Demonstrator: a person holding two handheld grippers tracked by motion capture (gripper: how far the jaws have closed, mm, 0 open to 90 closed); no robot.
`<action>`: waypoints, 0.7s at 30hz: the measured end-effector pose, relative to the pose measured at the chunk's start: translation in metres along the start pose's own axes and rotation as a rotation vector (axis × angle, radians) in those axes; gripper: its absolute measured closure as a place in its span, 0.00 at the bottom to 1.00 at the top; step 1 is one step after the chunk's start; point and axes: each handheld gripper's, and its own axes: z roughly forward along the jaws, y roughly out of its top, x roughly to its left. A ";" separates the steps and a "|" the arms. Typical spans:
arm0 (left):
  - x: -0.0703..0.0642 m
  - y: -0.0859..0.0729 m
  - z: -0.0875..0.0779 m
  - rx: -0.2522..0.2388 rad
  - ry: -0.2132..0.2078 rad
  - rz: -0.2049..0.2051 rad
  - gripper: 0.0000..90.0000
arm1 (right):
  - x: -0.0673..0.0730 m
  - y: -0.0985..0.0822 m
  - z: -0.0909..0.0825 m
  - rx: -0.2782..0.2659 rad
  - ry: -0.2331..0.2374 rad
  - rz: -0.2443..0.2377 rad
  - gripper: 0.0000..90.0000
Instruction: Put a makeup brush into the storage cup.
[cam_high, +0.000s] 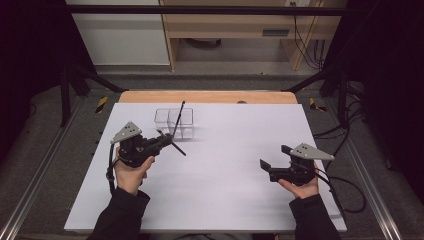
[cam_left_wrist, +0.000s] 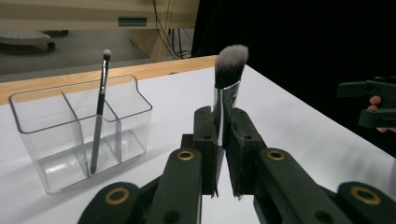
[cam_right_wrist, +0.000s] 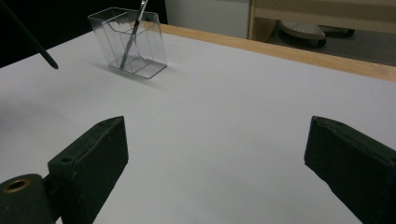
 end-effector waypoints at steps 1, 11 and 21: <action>0.000 0.000 0.000 -0.002 0.003 -0.001 0.92 | 0.000 0.000 0.000 0.000 0.000 -0.001 0.07; 0.003 0.003 -0.001 0.001 0.021 0.007 0.92 | -0.001 -0.001 -0.001 0.007 -0.006 -0.006 0.07; 0.004 0.009 0.002 0.012 0.051 0.026 0.92 | -0.001 -0.004 0.000 0.015 -0.007 0.000 0.07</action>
